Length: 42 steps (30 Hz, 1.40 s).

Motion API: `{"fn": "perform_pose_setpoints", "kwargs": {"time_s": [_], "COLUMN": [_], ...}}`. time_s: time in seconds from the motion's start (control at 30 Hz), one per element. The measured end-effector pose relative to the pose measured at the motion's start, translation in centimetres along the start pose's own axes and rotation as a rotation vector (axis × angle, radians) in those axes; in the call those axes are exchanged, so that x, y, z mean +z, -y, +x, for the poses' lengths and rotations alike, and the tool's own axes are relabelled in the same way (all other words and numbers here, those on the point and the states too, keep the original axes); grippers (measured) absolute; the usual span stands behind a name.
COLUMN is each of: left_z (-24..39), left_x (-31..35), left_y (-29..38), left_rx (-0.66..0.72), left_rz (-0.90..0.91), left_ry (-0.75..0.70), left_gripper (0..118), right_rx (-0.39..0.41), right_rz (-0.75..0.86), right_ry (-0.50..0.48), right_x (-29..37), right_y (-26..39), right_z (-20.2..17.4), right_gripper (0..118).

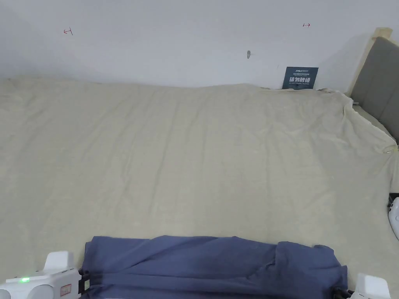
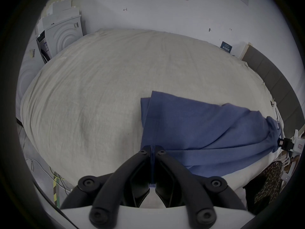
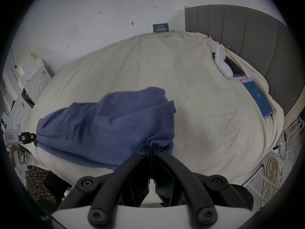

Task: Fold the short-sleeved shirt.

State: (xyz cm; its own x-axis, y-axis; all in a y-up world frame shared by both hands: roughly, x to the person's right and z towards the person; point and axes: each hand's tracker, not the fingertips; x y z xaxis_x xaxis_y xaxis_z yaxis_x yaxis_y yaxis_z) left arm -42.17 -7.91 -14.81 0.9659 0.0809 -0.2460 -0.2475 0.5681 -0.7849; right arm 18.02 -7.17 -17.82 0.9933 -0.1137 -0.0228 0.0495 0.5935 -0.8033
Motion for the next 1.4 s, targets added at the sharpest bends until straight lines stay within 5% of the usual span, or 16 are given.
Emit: {"fn": "perform_pose_setpoints", "kwargs": {"time_s": [0.13,0.2,0.23,0.3,0.37,0.53,0.63,0.73,0.9,0.93,1.23,1.4], "left_z": [0.4,0.4,0.2,0.1,0.4,2.2,3.4,4.3,5.3,5.4,5.8,3.6], "left_x": [0.2,0.6,0.9,2.1,4.2,10.1,12.7,13.9,14.4,14.4,13.9,12.6], "left_y": [0.3,0.0,-0.3,-1.0,-2.0,-6.0,-7.5,-7.7,-7.6,-7.5,-7.5,-8.3], "left_rx": [-0.013,0.012,0.047,0.094,0.099,0.097,0.076,0.045,0.015,0.013,-0.037,0.062], "left_rz": [0.006,0.004,-0.007,0.019,0.109,0.351,0.48,0.593,0.663,0.668,0.608,0.471], "left_ry": [-0.015,-0.001,0.008,0.037,0.064,0.056,0.015,-0.011,-0.004,0.016,0.068,0.181], "left_gripper": [2,11,22,72,101,101,99,77,5,0,0,0], "right_rx": [0.006,0.004,-0.006,0.012,0.048,0.093,0.105,0.129,0.156,0.157,0.154,0.158], "right_rz": [-0.01,-0.002,0.012,0.069,0.161,0.421,0.531,0.612,0.659,0.664,0.685,0.666], "right_ry": [0.022,0.02,0.017,0.026,0.019,0.0,-0.005,0.012,0.024,0.024,-0.021,-0.027], "right_x": [-0.1,0.9,1.6,3.8,6.0,12.3,14.4,14.9,14.9,14.9,14.5,14.2], "right_y": [-0.2,-0.6,-0.9,-2.1,-3.8,-8.4,-9.6,-10.0,-9.8,-9.8,-10.0,-10.1], "right_z": [-0.3,-0.5,-0.7,-1.4,-2.3,-5.5,-7.2,-8.9,-11.0,-11.3,-12.0,-11.8], "right_gripper": [1,3,8,48,81,81,81,76,4,2,0,0]}}
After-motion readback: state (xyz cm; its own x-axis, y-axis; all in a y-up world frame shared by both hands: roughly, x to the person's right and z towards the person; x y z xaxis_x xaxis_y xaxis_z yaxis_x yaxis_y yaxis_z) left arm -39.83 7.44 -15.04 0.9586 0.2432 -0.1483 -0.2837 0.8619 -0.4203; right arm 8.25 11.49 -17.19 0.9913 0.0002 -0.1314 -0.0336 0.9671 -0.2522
